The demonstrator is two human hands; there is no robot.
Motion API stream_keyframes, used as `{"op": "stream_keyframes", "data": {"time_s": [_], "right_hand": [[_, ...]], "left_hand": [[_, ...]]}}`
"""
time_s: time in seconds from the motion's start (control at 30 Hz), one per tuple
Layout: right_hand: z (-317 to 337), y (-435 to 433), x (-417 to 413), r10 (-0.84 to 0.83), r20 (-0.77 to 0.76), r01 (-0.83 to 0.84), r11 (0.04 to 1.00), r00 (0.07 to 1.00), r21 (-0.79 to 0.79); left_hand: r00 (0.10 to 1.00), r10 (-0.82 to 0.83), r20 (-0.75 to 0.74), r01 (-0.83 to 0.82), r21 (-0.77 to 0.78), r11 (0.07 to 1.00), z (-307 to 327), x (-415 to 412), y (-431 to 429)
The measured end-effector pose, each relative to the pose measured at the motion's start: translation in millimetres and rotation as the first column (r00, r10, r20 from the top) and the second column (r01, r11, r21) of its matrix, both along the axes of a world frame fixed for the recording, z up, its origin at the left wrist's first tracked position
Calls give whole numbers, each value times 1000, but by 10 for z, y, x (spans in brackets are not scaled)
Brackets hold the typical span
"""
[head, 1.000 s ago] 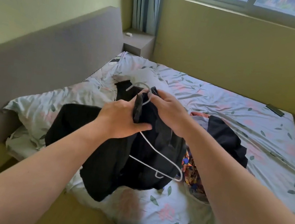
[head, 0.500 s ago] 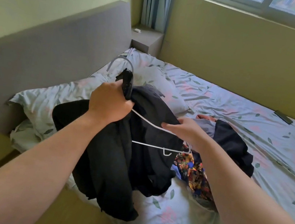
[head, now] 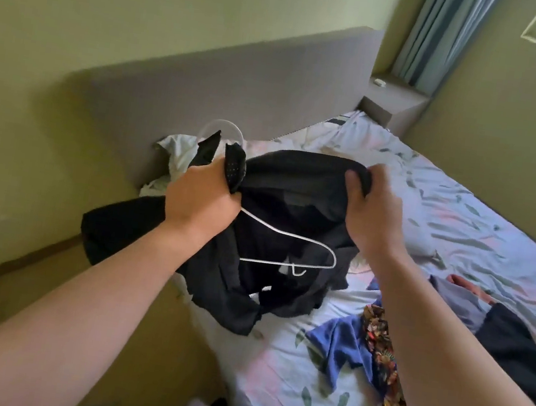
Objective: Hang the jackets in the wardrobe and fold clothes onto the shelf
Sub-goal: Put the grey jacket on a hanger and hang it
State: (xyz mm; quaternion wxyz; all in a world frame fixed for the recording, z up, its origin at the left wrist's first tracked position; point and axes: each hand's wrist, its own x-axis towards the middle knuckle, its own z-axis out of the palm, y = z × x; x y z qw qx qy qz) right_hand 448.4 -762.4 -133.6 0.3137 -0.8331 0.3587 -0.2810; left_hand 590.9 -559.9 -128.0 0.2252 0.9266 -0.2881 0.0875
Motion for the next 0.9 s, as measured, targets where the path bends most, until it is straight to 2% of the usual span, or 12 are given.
{"op": "stream_keyframes", "data": {"time_s": [0.13, 0.27, 0.37, 0.5, 0.6, 0.67, 0.77, 0.9], "right_hand": [[33, 180, 51, 203, -107, -205, 979, 973, -4], [105, 568, -5, 438, -160, -445, 896, 885, -5], [147, 1076, -90, 609, -64, -601, 792, 791, 109], [275, 1903, -356, 750, 175, -764, 587, 638, 269], [299, 2372, -588, 812, 369, -847, 262, 452, 462], [303, 2628, -744, 867, 399, -869, 74, 298, 488], [332, 2910, -995, 933, 355, -891, -108, 63, 441], [301, 3170, -1198, 954, 190, -922, -277, -231, 269]], "left_hand": [[986, 148, 76, -147, -25, 989, 53, -273, 384], [937, 337, 95, -336, -27, 941, 105, -710, 749], [876, 481, 42, -475, -113, 873, 134, -1068, 1039], [823, 568, -15, -562, -173, 809, 230, -1597, 1426], [803, 587, -104, -595, -211, 776, 218, -1952, 1820], [782, 604, -151, -623, -208, 754, 223, -2199, 2082], [746, 634, -203, -664, -152, 732, 191, -2562, 2456], [646, 659, -385, -762, -279, 585, 164, -2990, 2970]]}}
